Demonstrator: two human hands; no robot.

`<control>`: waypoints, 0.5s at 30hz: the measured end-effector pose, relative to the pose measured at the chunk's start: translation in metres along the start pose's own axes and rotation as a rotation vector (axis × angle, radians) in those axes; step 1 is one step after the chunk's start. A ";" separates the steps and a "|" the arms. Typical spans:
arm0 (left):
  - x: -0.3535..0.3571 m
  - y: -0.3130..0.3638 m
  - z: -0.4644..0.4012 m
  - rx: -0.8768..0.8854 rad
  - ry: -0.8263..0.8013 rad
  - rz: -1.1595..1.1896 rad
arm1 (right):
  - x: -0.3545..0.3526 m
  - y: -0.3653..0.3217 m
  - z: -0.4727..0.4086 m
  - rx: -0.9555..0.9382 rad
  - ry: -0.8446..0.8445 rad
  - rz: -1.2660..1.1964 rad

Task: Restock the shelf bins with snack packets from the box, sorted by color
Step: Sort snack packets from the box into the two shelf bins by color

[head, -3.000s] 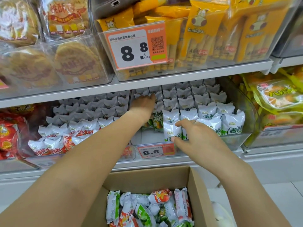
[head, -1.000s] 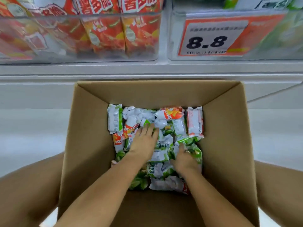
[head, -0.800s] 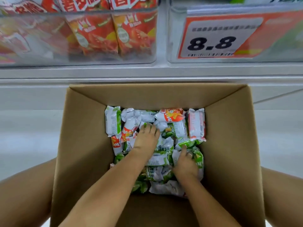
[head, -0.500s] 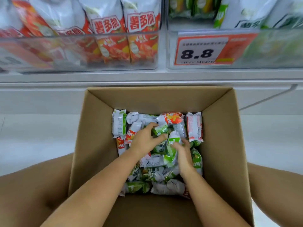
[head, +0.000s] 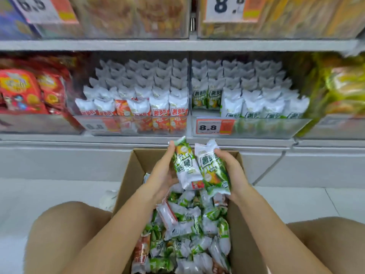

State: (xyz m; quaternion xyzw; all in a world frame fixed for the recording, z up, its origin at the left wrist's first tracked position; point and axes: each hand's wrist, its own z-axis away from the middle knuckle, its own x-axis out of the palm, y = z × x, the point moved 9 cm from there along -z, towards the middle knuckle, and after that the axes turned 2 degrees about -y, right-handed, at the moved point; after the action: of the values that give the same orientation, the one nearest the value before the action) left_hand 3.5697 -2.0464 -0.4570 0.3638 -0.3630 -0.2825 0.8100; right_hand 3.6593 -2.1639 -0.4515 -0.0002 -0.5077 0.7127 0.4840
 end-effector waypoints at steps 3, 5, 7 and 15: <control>0.034 0.021 0.025 0.024 -0.121 0.042 | 0.007 -0.024 0.009 -0.061 0.020 0.085; 0.049 0.029 0.035 0.037 -0.171 0.040 | 0.009 -0.033 0.013 -0.052 0.049 0.185; 0.058 0.035 0.041 0.041 -0.207 0.017 | 0.010 -0.040 0.015 -0.075 0.044 0.231; 0.070 0.072 0.052 0.045 -0.193 -0.067 | 0.038 -0.113 0.023 -0.263 0.052 0.378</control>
State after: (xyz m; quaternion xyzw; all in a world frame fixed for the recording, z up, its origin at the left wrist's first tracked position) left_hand 3.5834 -2.0754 -0.3481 0.3649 -0.4330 -0.3348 0.7531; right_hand 3.7062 -2.1526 -0.3397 -0.1767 -0.5747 0.7180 0.3507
